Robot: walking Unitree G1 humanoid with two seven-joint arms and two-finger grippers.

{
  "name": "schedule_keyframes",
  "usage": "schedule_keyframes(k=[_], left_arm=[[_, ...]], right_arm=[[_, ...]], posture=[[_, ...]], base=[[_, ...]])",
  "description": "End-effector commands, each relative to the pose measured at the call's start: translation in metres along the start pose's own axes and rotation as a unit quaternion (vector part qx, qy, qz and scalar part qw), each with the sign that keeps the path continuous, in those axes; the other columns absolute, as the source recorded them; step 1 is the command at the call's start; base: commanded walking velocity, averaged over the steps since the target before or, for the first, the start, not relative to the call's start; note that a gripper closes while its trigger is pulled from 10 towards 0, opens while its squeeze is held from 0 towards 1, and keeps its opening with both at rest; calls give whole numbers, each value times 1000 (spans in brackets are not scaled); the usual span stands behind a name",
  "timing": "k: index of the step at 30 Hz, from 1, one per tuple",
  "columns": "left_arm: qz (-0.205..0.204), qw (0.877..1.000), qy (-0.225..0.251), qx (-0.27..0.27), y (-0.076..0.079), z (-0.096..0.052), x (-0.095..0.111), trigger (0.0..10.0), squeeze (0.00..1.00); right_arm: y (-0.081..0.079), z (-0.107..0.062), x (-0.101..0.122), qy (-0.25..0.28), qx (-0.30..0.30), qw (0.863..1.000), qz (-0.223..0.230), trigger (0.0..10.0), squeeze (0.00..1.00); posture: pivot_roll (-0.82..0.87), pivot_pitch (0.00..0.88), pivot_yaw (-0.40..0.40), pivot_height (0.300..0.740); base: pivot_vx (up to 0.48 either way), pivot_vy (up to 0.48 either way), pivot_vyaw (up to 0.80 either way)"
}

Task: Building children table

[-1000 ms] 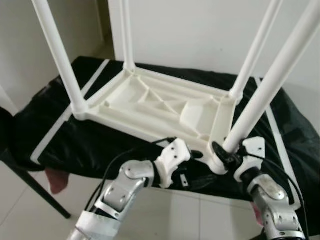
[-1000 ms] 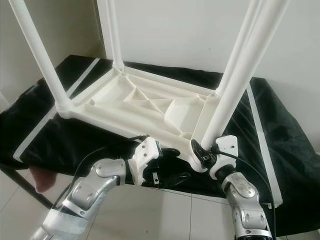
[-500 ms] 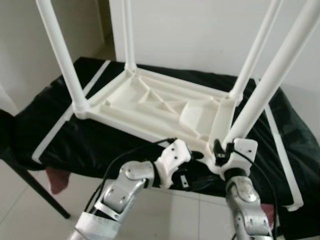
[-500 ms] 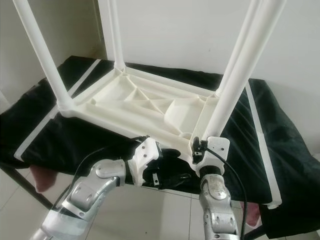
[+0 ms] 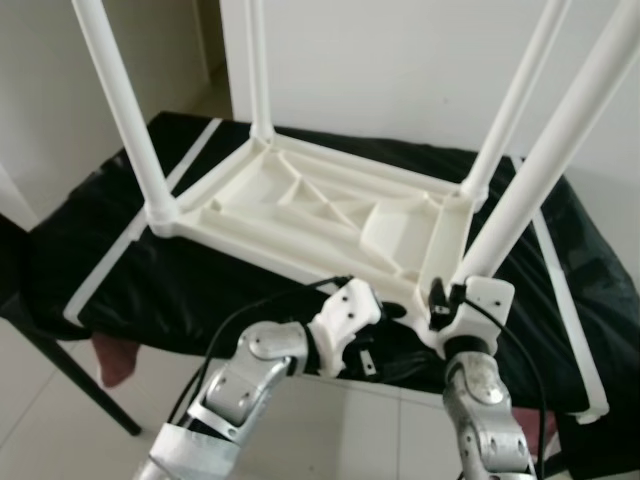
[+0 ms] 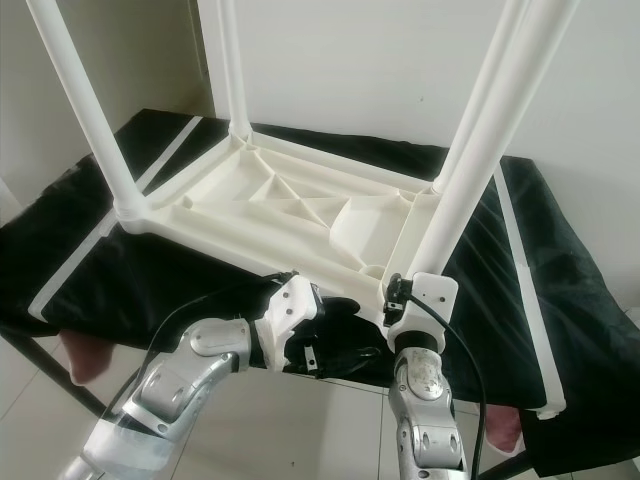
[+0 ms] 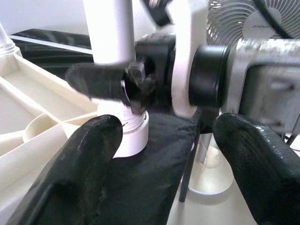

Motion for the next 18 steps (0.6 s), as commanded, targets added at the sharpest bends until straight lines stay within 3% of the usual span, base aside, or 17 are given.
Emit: schedule_keyframes(k=[1, 12, 16, 17, 18], left_arm=[[-3, 1000, -2, -14, 3, 1, -1, 10000, 0], [-3, 1000, -1, -8, 3, 1, -1, 10000, 0], [-4, 1000, 0, -6, 5, 1, -1, 10000, 0], [-4, 1000, -1, -5, 4, 0, -1, 10000, 0], [-4, 1000, -1, -5, 4, 0, -1, 10000, 0]], right_arm=[[3, -1, 4, 13, 1, 1000, 16, 10000, 1000], [8, 4, 7, 25, 91, 995, 18, 10000, 1000], [11, 7, 8, 13, 163, 986, 13, 10000, 1000], [13, 7, 7, 8, 193, 981, -2, 10000, 0], [13, 7, 7, 8, 193, 981, -2, 10000, 0]], posture=[[7, 0, -37, 740], [13, 0, -50, 740], [14, 0, -54, 740], [15, 0, -53, 740], [15, 0, -53, 740]], base=[[0, 0, 0], [0, 0, 0], [0, 0, 0], [0, 0, 0], [0, 0, 0]])
Point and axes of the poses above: a point about 5 cm out from each wrist's last joint towards the gripper, its own z axis pointing out of the wrist towards the gripper, its own x axis along the axis of the wrist's last joint, y = z × x, the point moved 1 cm from there along z, pointing out of the wrist towards the gripper, and after that the axes turned 1 degree about -z, right-handed, at the moved point
